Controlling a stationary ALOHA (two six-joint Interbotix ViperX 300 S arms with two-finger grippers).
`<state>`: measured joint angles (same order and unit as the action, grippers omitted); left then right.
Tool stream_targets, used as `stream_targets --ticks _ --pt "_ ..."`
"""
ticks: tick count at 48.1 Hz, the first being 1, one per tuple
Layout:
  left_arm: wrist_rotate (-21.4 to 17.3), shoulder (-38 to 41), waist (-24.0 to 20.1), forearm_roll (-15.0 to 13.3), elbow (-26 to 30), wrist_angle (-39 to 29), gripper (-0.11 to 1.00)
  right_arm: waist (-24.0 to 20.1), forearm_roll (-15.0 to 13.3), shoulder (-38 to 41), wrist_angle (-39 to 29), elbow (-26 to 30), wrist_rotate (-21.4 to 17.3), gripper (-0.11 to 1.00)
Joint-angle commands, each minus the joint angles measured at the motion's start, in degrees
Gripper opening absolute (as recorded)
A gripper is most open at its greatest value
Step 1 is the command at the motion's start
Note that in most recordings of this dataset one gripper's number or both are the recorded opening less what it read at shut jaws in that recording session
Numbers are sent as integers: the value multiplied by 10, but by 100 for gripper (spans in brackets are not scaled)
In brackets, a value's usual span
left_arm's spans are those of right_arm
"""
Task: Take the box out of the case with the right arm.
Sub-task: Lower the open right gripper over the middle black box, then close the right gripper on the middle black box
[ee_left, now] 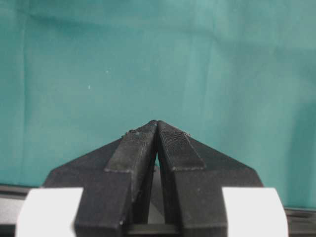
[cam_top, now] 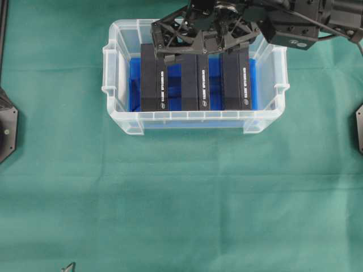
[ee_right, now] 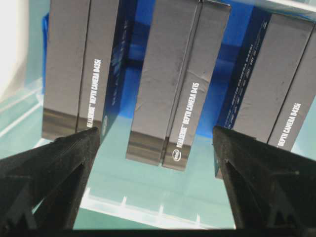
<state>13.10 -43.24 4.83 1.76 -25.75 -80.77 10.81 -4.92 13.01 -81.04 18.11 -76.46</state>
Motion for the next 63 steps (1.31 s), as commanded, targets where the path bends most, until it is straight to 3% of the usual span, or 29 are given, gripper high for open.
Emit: stream_targets --ticks 1,24,50,63 --pt "0 1 -3 2 16 0 0 -1 -1 -11 -1 13 0 93" --pt "1 1 -3 2 16 0 0 -1 -1 2 7 -11 -4 93" --pt "1 3 -3 2 16 0 0 6 -2 9 106 -98 -32 93" --pt "1 4 -3 2 16 0 0 7 3 36 124 -105 -31 93"
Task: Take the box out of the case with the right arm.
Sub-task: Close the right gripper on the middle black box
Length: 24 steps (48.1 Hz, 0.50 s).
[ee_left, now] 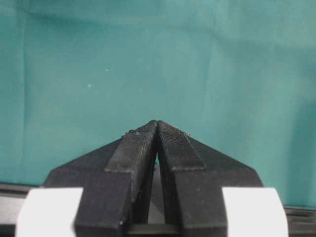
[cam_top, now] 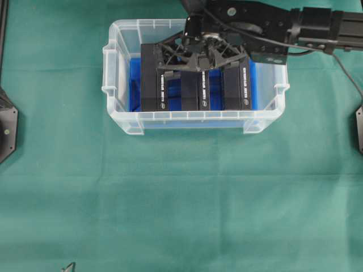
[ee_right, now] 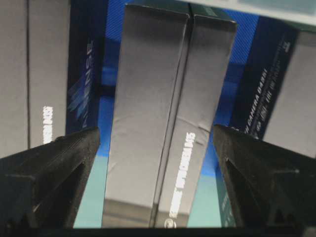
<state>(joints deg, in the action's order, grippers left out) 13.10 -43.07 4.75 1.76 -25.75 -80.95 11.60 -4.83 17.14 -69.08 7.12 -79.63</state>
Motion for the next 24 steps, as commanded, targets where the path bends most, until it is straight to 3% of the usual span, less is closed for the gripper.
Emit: stream_targets --ticks 1,24 --pt "1 2 -2 2 17 2 0 0 2 -3 4 6 1 93" --pt "0 2 -2 2 16 2 0 1 17 25 29 -11 -6 93"
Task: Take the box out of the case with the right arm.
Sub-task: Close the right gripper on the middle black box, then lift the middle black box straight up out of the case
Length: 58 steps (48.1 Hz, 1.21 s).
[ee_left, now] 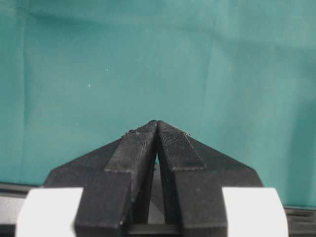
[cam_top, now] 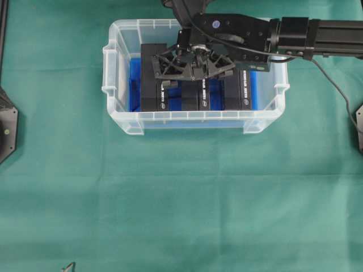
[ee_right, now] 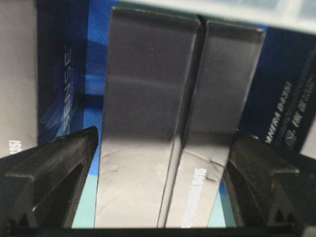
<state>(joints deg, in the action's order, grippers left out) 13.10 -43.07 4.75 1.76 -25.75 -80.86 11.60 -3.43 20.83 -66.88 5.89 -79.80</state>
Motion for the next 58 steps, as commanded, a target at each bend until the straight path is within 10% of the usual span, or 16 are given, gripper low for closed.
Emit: stream_targets --ticks 1,28,37,58 --pt "0 2 -2 2 16 1 0 1 4 -12 7 0 -6 93" --pt "-1 2 -2 2 16 1 0 1 11 -11 17 -6 -18 91" --pt "-1 1 -2 2 16 1 0 1 11 -12 11 -9 -18 65" --pt "-1 2 -2 2 16 1 0 0 9 -11 11 -8 -18 65"
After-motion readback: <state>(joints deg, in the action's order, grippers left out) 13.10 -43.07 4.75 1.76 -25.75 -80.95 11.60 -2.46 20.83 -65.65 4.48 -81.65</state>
